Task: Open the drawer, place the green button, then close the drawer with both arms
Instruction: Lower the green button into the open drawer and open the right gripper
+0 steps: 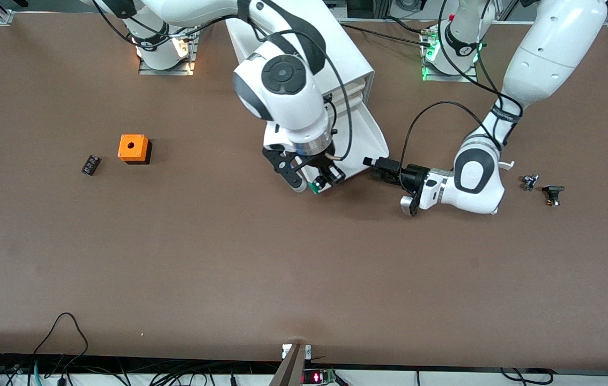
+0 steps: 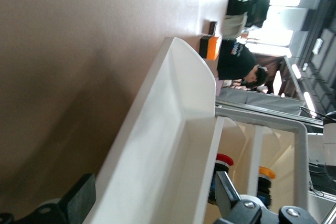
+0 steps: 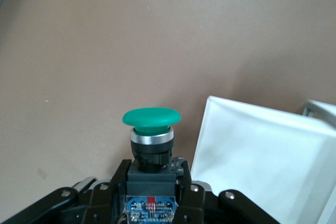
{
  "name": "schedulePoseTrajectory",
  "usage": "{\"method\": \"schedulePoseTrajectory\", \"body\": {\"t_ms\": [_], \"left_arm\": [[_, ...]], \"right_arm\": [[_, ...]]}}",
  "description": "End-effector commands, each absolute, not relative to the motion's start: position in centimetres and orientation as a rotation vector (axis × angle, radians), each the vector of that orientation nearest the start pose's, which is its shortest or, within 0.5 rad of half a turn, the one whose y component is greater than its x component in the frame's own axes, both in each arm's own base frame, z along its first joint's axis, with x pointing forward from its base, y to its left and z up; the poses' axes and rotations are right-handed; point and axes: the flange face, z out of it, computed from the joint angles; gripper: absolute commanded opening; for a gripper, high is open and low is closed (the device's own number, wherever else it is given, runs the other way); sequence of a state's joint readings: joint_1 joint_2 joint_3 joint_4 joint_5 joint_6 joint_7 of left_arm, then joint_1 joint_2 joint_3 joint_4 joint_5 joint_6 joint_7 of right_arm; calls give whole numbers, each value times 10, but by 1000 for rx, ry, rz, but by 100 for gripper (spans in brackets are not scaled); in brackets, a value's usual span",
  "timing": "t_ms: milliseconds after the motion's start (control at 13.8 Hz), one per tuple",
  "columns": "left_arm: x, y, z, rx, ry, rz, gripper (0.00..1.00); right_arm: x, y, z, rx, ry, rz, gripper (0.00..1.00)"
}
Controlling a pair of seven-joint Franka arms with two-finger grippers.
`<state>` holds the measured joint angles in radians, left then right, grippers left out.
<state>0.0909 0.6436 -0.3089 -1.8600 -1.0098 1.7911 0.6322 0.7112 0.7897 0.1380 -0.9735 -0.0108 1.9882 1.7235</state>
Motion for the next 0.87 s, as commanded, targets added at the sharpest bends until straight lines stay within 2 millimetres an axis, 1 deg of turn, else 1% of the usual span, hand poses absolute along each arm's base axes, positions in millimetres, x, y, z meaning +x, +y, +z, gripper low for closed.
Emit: {"method": "schedulePoseTrajectory", "body": {"t_ms": [0,145,217,289,362,434,506,579,651,723,796], "left_arm": [[584,-185,242,2055,-198,-619,100],[600,-180,273,2152,-218,-697,100],[607,-175,287,2206,-217,-735,100],[611,-171,298,2261,-221,-768,100],[616,-168,310,2311,-226,-787,100],[620,-163,321,2350,-221,-802,100],[625,-159,334,2394,-199,-808,100],[628,-154,350,2456,-158,-802,100],[629,-151,365,2535,-114,-793,100],[630,-150,382,2614,-95,-766,100],[630,-150,394,2697,-104,-740,100]], "right_arm": [[530,580,394,-2605,1368,-16,0],[513,590,366,-2629,1422,-31,0],[505,598,355,-2607,1449,-27,0],[501,602,347,-2577,1480,-25,0],[494,605,337,-2573,1494,-19,0],[490,608,331,-2582,1493,-16,0],[487,609,325,-2577,1516,-7,0],[485,612,314,-2553,1565,-1,0],[481,619,306,-2507,1596,5,0],[478,625,298,-2468,1616,14,0],[477,626,288,-2443,1653,26,0]]}}
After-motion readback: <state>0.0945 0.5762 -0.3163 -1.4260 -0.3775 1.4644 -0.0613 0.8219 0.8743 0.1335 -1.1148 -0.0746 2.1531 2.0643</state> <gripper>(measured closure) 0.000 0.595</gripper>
